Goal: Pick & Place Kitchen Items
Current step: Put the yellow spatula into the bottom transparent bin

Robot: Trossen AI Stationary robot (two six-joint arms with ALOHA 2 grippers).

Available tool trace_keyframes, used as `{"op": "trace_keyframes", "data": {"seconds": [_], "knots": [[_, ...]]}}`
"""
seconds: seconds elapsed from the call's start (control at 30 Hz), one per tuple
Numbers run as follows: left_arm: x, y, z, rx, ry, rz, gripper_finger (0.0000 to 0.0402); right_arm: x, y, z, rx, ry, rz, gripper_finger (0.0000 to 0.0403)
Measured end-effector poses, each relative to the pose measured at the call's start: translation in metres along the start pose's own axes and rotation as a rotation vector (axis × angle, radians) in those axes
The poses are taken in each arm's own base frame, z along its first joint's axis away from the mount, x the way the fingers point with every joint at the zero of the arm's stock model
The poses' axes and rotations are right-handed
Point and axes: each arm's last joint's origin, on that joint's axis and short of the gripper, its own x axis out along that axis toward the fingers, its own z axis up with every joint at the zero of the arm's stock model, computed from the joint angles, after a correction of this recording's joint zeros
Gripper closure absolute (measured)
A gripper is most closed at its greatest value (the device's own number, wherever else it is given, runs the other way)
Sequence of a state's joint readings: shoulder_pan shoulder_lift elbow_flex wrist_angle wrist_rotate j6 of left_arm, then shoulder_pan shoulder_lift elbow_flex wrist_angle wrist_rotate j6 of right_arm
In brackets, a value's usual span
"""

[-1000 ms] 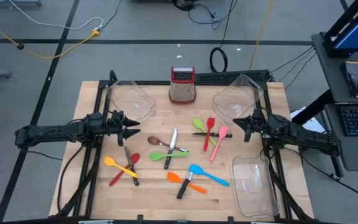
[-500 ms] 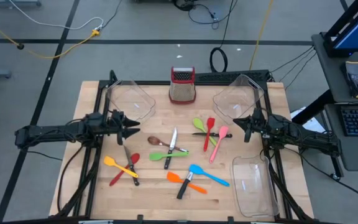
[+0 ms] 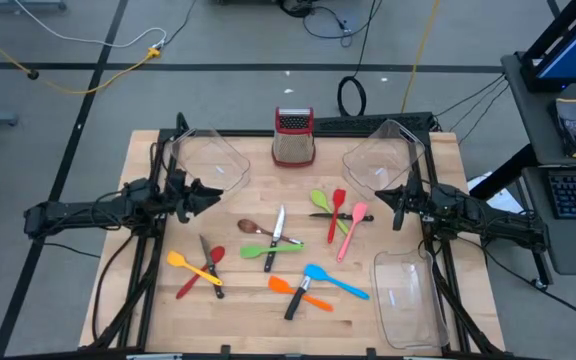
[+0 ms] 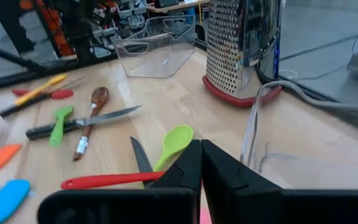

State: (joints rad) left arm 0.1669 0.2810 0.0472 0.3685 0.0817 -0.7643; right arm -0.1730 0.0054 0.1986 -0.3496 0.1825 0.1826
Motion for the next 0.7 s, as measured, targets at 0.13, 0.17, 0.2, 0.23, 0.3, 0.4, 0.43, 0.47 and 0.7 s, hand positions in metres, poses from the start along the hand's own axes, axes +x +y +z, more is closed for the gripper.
{"op": "trace_keyframes", "data": {"seconds": [0.13,0.17,0.2,0.23,0.3,0.4,0.43,0.47,0.7], "knots": [[0.001,-0.003,0.000,-0.075,0.074,0.020,0.0190,0.000,0.000,0.000,-0.061,0.000,0.000,0.0403],[0.002,-0.004,-0.001,-0.103,0.102,0.039,0.0190,0.000,0.000,0.000,-0.065,0.000,0.000,0.0403],[0.002,-0.004,-0.001,-0.133,0.133,0.061,0.0190,0.000,0.000,0.000,-0.066,0.000,0.000,0.0403],[0.003,-0.005,-0.002,-0.166,0.166,0.081,0.0190,0.000,0.000,0.000,-0.067,0.000,0.000,0.0403],[0.004,-0.010,-0.002,-0.233,0.224,0.117,0.0190,0.000,0.000,0.000,-0.067,0.000,0.000,0.0403],[0.008,-0.016,-0.004,-0.320,0.338,0.190,0.0190,0.000,0.000,0.000,-0.068,-0.001,-0.004,0.0403],[0.009,-0.019,-0.005,-0.346,0.379,0.221,0.0190,0.000,0.000,0.000,-0.068,0.000,-0.003,0.0403],[0.010,-0.021,-0.005,-0.373,0.415,0.248,0.0190,0.000,0.000,0.000,-0.068,-0.001,-0.004,0.0403],[0.026,-0.045,-0.007,-0.600,0.597,0.411,0.0190,0.000,0.000,0.000,-0.068,-0.001,-0.003,0.0403]]}}
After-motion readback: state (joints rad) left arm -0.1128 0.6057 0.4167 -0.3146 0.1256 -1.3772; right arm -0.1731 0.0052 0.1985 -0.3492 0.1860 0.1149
